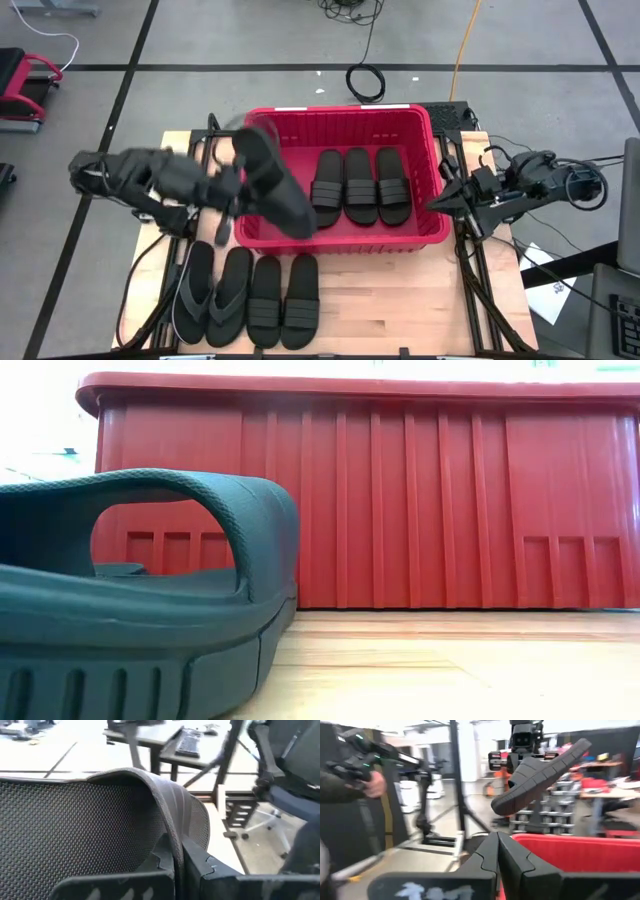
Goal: Pick and place slides into bin
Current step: Put the black slide into the red bin
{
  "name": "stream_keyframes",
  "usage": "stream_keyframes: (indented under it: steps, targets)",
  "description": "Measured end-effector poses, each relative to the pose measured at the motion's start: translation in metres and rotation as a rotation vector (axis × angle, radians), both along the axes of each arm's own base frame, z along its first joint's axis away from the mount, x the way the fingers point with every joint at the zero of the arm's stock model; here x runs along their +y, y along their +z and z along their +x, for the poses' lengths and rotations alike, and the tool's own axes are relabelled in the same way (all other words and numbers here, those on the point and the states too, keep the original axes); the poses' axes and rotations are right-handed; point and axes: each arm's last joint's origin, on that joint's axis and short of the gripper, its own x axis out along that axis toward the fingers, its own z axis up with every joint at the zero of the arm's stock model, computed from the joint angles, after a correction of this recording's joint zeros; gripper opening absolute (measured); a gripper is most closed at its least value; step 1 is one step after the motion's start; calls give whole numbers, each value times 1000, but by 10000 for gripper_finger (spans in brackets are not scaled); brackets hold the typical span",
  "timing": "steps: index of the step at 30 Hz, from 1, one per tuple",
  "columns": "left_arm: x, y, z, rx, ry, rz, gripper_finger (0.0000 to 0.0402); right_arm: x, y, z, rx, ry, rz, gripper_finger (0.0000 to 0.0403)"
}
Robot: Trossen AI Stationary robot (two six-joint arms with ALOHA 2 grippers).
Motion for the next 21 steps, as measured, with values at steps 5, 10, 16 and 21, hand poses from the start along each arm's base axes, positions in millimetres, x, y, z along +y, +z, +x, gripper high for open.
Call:
stream_keyframes:
  steps: [5,10,16,21]
  targets:
    - [50,-7,1,99,16,-92,1,-3,-2,5,3,-134,-64,0]
    - [86,-23,9,209,3,-122,1,-4,-3,10,6,-182,-158,0]
    - [122,-56,26,395,-92,-124,1,-9,-6,18,38,-290,-165,0]
    - [140,-89,39,592,-185,-77,1,-12,-8,23,63,-360,-152,0]
